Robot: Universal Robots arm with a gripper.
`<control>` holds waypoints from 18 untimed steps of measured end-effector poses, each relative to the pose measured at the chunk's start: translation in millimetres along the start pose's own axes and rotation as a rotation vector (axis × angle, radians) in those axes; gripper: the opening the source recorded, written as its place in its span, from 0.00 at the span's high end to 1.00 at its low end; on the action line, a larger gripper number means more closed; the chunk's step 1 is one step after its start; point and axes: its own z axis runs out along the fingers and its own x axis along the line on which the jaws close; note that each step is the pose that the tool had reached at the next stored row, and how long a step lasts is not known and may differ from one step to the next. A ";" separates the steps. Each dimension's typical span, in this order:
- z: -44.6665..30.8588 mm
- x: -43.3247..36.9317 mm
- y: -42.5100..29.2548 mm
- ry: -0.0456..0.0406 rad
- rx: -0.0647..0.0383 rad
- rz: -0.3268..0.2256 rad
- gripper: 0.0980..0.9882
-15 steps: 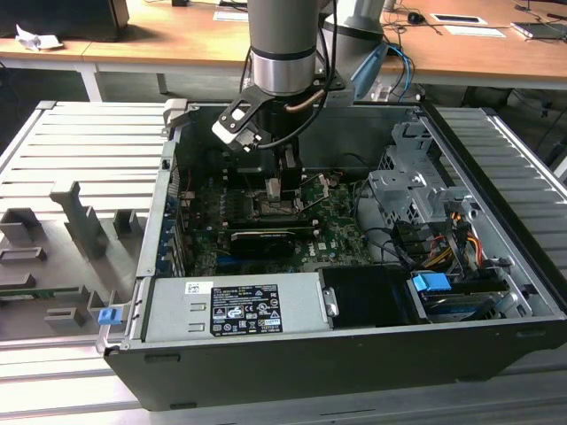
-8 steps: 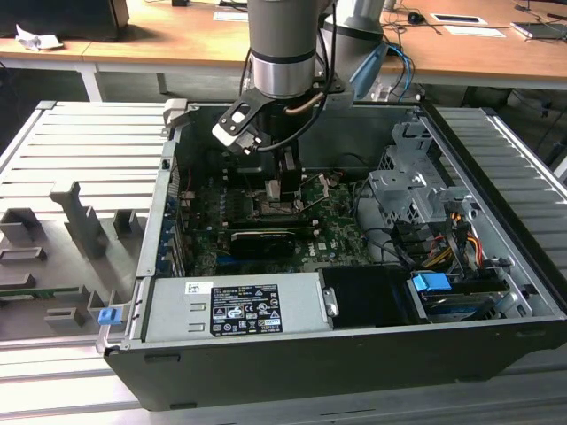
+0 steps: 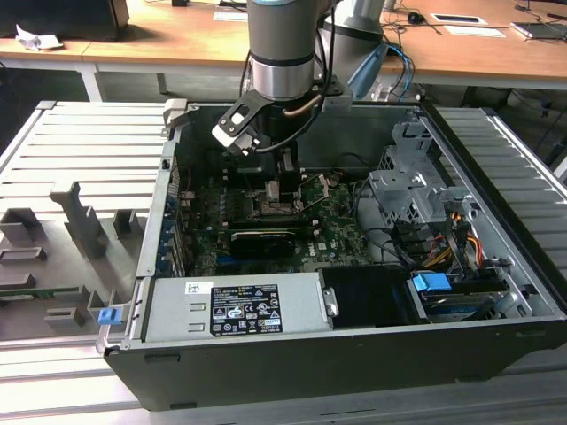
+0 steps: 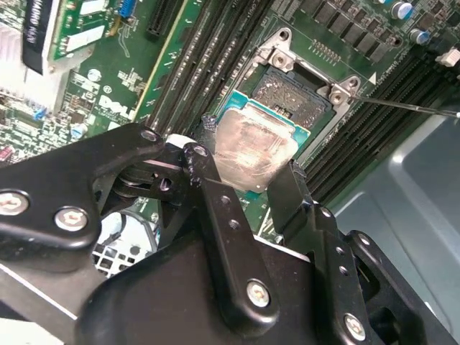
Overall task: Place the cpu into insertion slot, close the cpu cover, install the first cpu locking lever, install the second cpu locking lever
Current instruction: 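Place the cpu into insertion slot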
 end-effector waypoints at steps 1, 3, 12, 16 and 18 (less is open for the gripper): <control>1.6 2.3 -0.1 0.0003 0.000 -0.003 0.52; 4.5 6.4 -1.3 0.0006 0.000 -0.004 0.52; 29.2 14.2 -9.7 0.0012 0.000 -0.011 0.52; 33.8 16.7 -10.1 -0.0001 0.000 0.004 0.52; 35.0 17.3 -10.2 -0.0003 0.000 0.007 0.52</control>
